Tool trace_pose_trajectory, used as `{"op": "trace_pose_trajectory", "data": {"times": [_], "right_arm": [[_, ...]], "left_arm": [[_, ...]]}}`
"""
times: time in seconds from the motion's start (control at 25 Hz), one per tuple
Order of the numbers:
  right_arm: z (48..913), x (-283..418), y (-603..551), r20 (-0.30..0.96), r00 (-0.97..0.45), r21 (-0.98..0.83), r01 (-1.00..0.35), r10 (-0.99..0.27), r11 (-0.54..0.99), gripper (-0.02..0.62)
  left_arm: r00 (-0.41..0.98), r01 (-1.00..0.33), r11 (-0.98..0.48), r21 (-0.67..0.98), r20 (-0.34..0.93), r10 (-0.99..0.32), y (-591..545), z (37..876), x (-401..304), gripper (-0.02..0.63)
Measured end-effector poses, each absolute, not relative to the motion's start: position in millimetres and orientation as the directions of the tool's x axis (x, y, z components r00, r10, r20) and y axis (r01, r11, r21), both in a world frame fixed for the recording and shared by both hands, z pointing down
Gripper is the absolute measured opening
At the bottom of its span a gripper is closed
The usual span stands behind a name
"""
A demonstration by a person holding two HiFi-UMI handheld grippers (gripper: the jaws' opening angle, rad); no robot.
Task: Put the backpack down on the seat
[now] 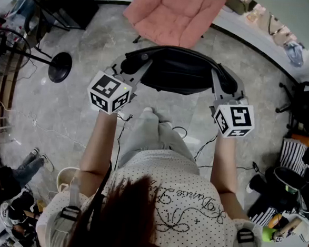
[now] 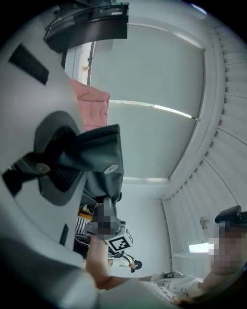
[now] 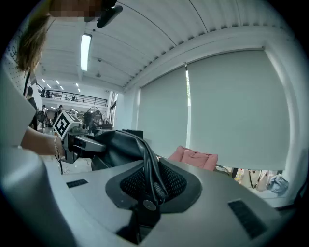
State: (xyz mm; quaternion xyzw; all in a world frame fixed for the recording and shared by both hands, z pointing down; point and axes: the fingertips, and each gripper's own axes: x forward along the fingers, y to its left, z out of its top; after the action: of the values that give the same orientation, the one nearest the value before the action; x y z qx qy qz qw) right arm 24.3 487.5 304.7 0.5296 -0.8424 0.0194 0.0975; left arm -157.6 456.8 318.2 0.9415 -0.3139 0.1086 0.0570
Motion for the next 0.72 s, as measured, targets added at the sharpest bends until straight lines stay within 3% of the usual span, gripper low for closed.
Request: {"op": "trace_pose_trajectory", "data": {"times": [0.72], "right_arm": [[303,65,466,0.177,-0.456,0.054,-0.881,-0.872,0.471,0.066]], "left_arm": [[0.764,-0.627,-0.778,0.041,0.229,-0.604,443,318,-118,0.051]]}}
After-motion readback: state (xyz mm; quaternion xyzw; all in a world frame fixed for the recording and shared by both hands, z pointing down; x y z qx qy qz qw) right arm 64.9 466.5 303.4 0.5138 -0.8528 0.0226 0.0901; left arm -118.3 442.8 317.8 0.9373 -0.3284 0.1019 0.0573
